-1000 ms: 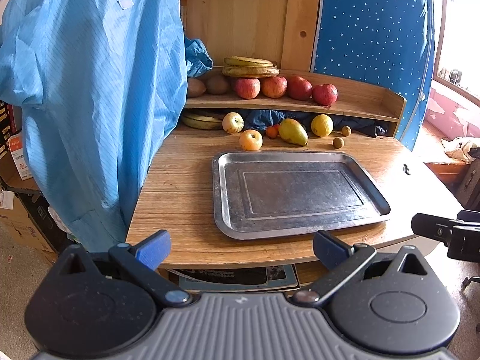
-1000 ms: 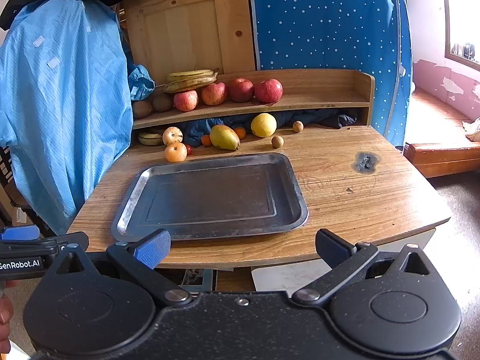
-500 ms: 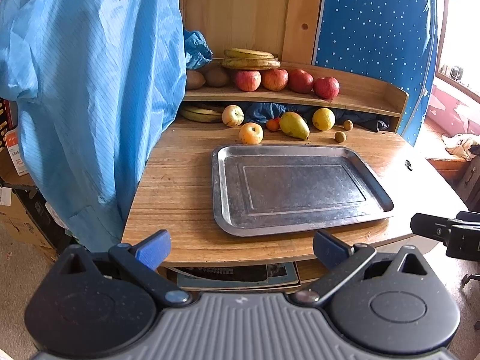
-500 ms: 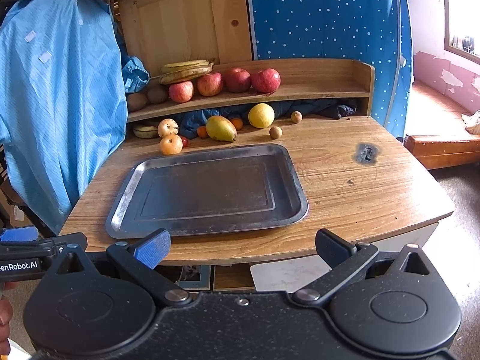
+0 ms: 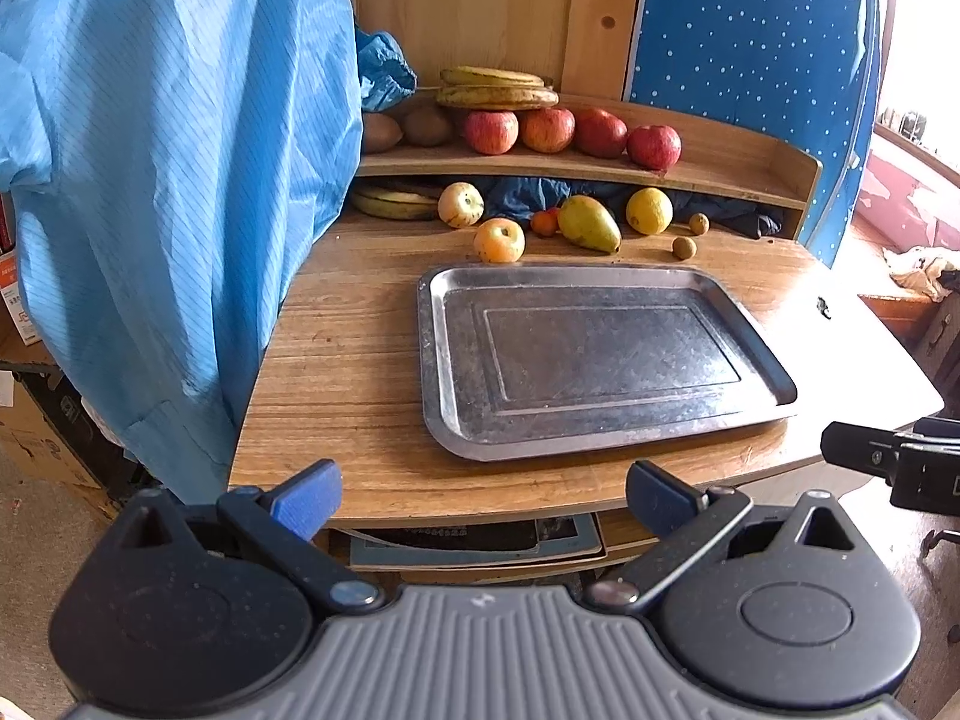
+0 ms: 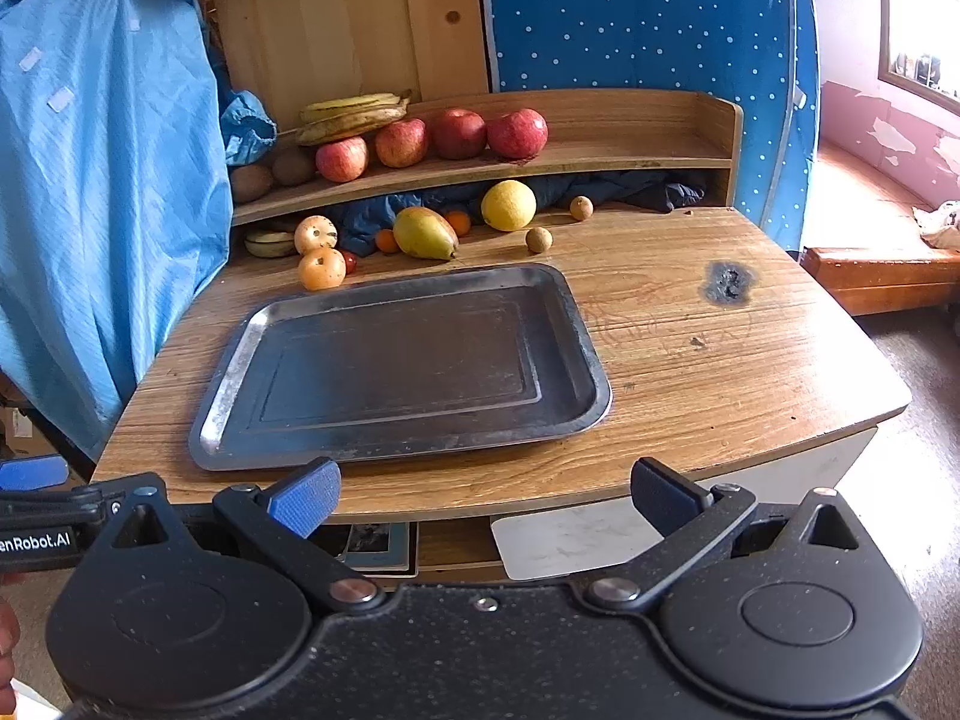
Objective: Organize fruits
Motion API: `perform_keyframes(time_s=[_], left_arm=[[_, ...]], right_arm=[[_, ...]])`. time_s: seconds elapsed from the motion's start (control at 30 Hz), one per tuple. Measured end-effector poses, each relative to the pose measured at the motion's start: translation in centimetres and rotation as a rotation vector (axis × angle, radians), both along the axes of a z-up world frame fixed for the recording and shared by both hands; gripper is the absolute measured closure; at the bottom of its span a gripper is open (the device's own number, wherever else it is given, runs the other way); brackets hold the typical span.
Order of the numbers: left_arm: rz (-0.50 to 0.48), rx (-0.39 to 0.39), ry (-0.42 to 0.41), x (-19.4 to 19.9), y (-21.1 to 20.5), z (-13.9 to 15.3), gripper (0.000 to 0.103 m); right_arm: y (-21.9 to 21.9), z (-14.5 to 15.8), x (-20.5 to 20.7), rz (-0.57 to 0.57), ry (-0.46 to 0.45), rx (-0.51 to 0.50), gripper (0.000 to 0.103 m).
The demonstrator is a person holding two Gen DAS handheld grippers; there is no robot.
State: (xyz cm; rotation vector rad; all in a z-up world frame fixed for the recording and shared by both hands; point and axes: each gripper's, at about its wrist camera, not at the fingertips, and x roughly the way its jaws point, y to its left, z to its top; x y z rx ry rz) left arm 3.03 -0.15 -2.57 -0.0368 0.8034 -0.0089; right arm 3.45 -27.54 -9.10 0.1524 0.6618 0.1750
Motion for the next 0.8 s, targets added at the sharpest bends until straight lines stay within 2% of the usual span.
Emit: perform_keyframes(time_s=[0.27,0.47,0.8], left_arm=[[0.000,0.010,0.032,1.0,0.8,-0.5,0.000],[0.026,0.078,0.060,1.8,1.2,-0.8,0.000],[0.089,0.061,0.103,4.0,2.6,-1.4,0.001]], right_arm=[[1.0,0.0,0.8,0.028,0.031,-0.019,0.000],[2.1,0.6,1.8,0.071,0.024,-0.051,0.000],[3.5,-0.1,5.1,0.178,0.027,-0.068,0.000]])
